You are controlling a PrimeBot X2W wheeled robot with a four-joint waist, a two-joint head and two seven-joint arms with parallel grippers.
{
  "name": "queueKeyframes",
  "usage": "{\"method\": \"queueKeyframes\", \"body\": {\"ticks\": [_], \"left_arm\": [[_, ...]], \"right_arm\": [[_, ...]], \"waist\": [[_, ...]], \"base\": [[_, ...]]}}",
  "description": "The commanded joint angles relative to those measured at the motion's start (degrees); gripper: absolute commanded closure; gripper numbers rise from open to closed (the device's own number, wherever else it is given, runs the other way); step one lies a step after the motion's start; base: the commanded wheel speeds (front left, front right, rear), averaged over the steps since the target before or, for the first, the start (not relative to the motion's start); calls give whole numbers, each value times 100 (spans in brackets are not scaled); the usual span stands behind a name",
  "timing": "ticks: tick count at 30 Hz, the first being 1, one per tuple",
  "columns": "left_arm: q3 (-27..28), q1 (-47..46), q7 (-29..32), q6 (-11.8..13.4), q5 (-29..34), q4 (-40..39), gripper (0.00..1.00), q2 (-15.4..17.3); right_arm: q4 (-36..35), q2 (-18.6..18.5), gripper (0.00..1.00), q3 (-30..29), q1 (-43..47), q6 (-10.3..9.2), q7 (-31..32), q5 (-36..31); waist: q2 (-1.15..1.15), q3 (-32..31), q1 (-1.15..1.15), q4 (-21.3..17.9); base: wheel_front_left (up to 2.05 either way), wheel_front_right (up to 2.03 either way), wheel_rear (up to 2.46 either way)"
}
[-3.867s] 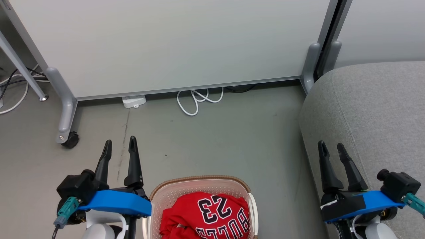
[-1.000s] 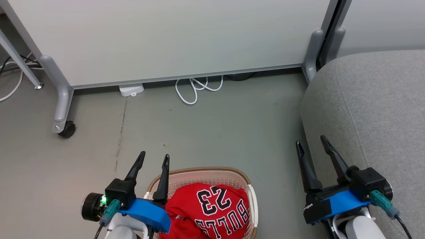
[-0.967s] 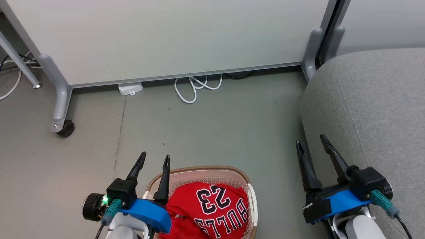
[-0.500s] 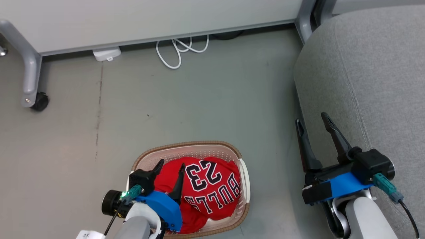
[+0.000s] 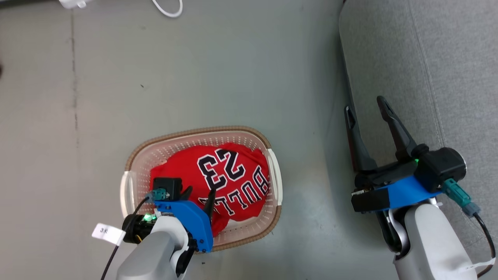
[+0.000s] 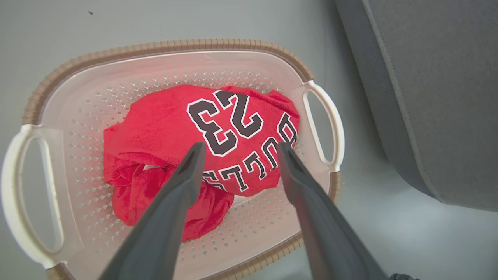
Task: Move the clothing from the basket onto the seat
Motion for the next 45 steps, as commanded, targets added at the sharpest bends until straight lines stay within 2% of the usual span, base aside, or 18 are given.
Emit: {"method": "queueKeyframes", "body": {"ticks": [1,9,15,29,40,45], "left_arm": [[-48,-142,81,-2,-113,29,0,9],[-310,-553,691,-2,-837,369,0,17],[-302,-866,1170,-2,-1232,738,0,50],[-49,-1479,1539,-2,-2014,903,0,163],[-322,-2024,1452,-1,-1892,1164,0,218],[-376,-2195,1359,90,-1836,1260,0,184]], "right_arm": [[-32,-20,0,-10,-134,13,-18,-29],[-159,-20,0,8,-361,13,-18,-88],[-267,-20,0,8,-471,13,-18,-145],[-607,-19,0,-72,-504,12,-18,-263],[-855,-19,0,-100,-553,12,-18,-296],[-941,-19,0,-104,-559,12,-18,-282]], "waist": [[0,208,-1,-94],[0,740,-1,-189],[0,1094,-1,-228],[0,1929,-1,-320],[0,2481,-1,-353],[0,2617,-1,-378]], "base": [[0,0,0],[0,0,0],[0,0,0],[0,0,0],[0,0,0],[0,0,0]]}}
